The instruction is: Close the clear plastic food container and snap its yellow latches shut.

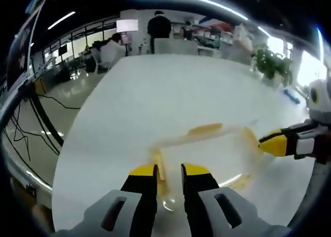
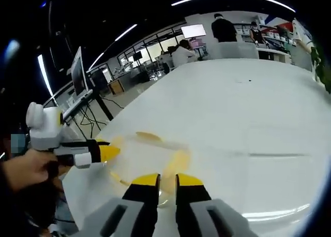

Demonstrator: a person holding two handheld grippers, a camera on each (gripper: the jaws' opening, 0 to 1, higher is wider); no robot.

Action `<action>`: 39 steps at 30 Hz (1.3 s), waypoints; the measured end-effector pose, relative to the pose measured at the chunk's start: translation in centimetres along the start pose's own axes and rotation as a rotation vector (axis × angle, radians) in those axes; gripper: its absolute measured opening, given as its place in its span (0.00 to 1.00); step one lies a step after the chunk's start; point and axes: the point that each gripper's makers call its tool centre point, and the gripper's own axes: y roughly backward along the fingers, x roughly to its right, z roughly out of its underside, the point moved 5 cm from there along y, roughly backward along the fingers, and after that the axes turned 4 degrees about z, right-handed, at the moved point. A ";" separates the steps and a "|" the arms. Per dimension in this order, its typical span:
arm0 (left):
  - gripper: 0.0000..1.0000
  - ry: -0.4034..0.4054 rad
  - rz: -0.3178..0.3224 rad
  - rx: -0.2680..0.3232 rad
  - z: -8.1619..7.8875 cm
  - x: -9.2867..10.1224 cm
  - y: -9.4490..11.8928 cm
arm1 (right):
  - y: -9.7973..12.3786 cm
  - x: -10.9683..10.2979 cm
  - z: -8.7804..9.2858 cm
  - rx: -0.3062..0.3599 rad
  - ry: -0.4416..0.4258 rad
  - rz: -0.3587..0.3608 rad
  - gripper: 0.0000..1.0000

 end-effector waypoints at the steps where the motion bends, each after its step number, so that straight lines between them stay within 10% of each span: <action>1: 0.15 -0.002 -0.003 0.000 0.0 -0.1 -0.1 | 0.0 0.0 0.0 -0.003 0.005 0.004 0.08; 39: 0.01 -0.042 -0.077 -0.002 -1.9 0.4 2.1 | 2.0 -0.5 -2.3 0.002 0.016 -0.038 0.02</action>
